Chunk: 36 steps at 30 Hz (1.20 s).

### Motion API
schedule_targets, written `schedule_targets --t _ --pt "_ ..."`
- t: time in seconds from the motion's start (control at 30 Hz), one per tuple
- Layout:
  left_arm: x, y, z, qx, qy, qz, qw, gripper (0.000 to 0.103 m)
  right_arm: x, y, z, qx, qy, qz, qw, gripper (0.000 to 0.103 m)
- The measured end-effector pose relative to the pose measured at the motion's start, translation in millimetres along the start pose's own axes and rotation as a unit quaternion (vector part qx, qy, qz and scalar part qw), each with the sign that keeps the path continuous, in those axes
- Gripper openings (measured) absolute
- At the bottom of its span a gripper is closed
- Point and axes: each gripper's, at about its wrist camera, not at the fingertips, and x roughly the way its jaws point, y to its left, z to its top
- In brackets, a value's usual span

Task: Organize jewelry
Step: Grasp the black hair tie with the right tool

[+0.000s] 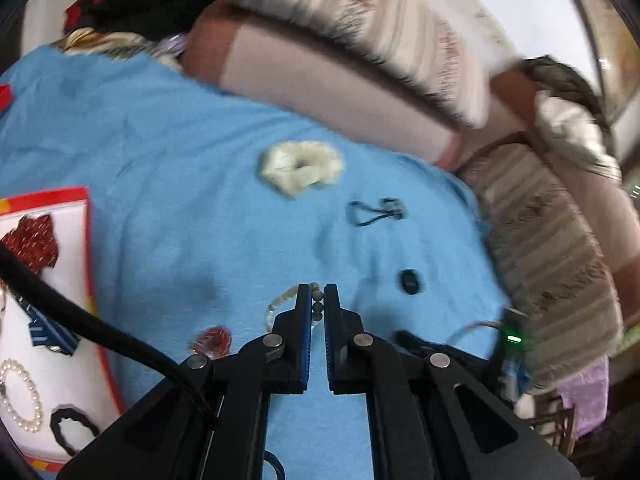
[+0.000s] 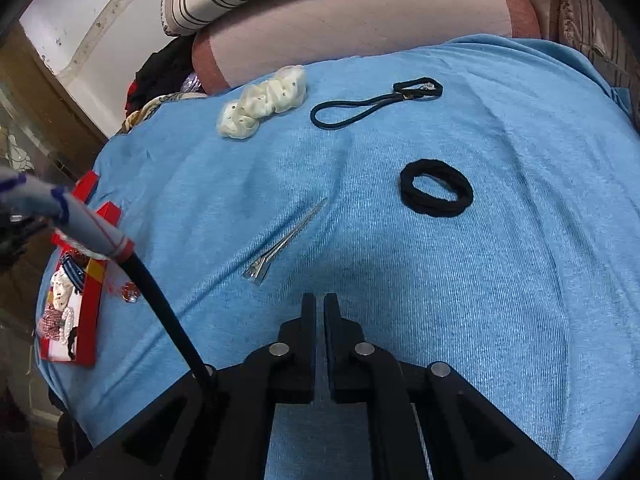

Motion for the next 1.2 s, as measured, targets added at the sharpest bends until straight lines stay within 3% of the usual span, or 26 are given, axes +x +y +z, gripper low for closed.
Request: schedule_targets --t 0.07,0.1,0.23,0.37,0.53,0.6,0.67,0.77,0.87,0.93,1.0,1.13,1.17,1.2 --pt "-11 -15 1 0.021 -0.010 -0.047 0.9986 0.005 1 1 0 0.000 0.001 0.000 1.000 0.005" --pt "-16 -23 2 0.034 -0.016 -0.049 0.9981 0.005 1 2 -1 -0.001 0.001 0.000 1.000 0.005" --pt "-4 -40 1 0.076 -0.009 0.002 0.9971 0.006 1 2 -4 -0.002 0.004 0.001 1.000 0.005" --pt "41 -16 -15 0.060 0.038 0.045 0.9965 0.010 0 -1 -7 0.003 0.005 -0.005 1.000 0.007" --pt "85 24 -37 0.016 0.094 0.085 0.9918 0.016 -5 -5 -8 0.004 0.000 -0.002 1.000 0.022" --pt "90 28 -41 0.013 0.101 0.084 0.9913 0.018 -7 -7 -6 0.006 -0.006 0.005 1.000 0.022" --pt "97 29 -43 0.012 0.106 0.080 0.9910 0.034 -11 -11 -2 0.009 -0.019 -0.002 1.000 0.022" --pt "107 27 -44 0.018 0.106 0.077 0.9912 0.042 -22 -27 7 0.020 -0.045 -0.024 0.999 0.022" --pt "123 26 -43 0.021 0.116 0.065 0.9909 0.043 -20 -45 19 0.014 -0.046 -0.057 0.997 0.027" --pt "134 26 -42 0.017 0.123 0.053 0.9908 0.043 -14 -50 28 0.002 -0.042 -0.071 0.997 0.041" --pt "134 24 -42 0.016 0.120 0.045 0.9916 0.046 -4 -54 38 -0.005 -0.039 -0.084 0.996 0.046" --pt "142 16 -40 0.016 0.127 0.017 0.9916 0.047 20 -57 51 -0.008 -0.021 -0.087 0.996 0.048" --pt "145 10 -42 0.028 0.130 0.016 0.9909 0.042 25 -57 52 -0.012 -0.019 -0.094 0.995 0.048" --pt "146 4 -45 0.043 0.135 0.015 0.9899 0.030 31 -56 53 -0.016 -0.015 -0.100 0.995 0.048"
